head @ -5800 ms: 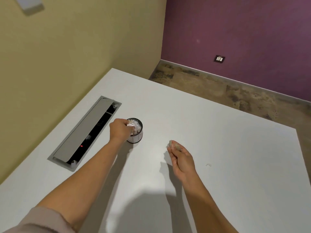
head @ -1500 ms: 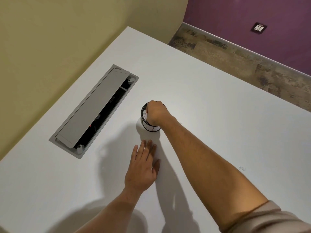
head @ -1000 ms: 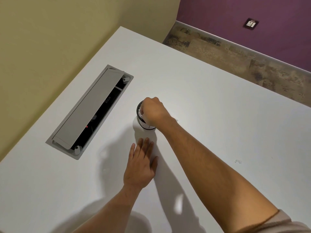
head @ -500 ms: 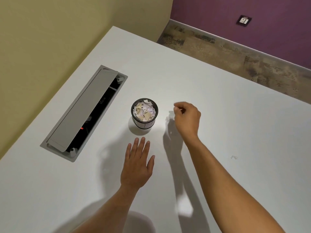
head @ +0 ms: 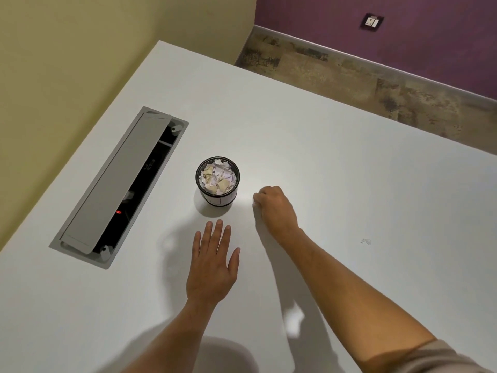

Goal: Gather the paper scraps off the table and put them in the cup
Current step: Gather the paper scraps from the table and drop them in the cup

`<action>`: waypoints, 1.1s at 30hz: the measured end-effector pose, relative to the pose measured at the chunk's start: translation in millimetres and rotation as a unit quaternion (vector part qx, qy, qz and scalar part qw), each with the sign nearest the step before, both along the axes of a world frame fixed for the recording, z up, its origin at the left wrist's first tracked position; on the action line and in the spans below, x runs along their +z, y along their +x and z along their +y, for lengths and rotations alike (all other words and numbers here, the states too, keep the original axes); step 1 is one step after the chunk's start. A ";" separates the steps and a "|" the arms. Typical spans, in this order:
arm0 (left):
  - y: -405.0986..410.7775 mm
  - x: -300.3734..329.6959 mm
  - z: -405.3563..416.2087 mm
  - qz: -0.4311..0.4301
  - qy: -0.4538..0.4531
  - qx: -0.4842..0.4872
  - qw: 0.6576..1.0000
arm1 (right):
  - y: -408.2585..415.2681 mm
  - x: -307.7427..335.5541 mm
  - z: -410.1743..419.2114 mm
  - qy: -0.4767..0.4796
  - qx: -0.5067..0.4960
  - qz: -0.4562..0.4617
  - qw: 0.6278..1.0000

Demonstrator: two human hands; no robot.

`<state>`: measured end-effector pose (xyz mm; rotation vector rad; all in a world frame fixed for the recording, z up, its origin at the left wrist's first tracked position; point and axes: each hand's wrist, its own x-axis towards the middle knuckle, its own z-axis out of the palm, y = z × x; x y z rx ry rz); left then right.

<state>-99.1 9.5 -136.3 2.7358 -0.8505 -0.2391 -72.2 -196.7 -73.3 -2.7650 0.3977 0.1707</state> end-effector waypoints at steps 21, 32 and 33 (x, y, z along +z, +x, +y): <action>-22.9 37.7 -32.6 -0.003 -0.027 0.003 1.000 | -209.2 32.1 -64.1 0.300 -0.487 -0.166 0.803; -97.2 57.0 -195.0 0.242 -0.093 -0.096 0.961 | -276.4 34.6 -149.2 0.273 -0.573 -0.201 0.746; -101.9 57.9 -208.6 0.250 -0.078 -0.106 0.959 | -279.8 31.7 -157.6 0.266 -0.574 -0.199 0.748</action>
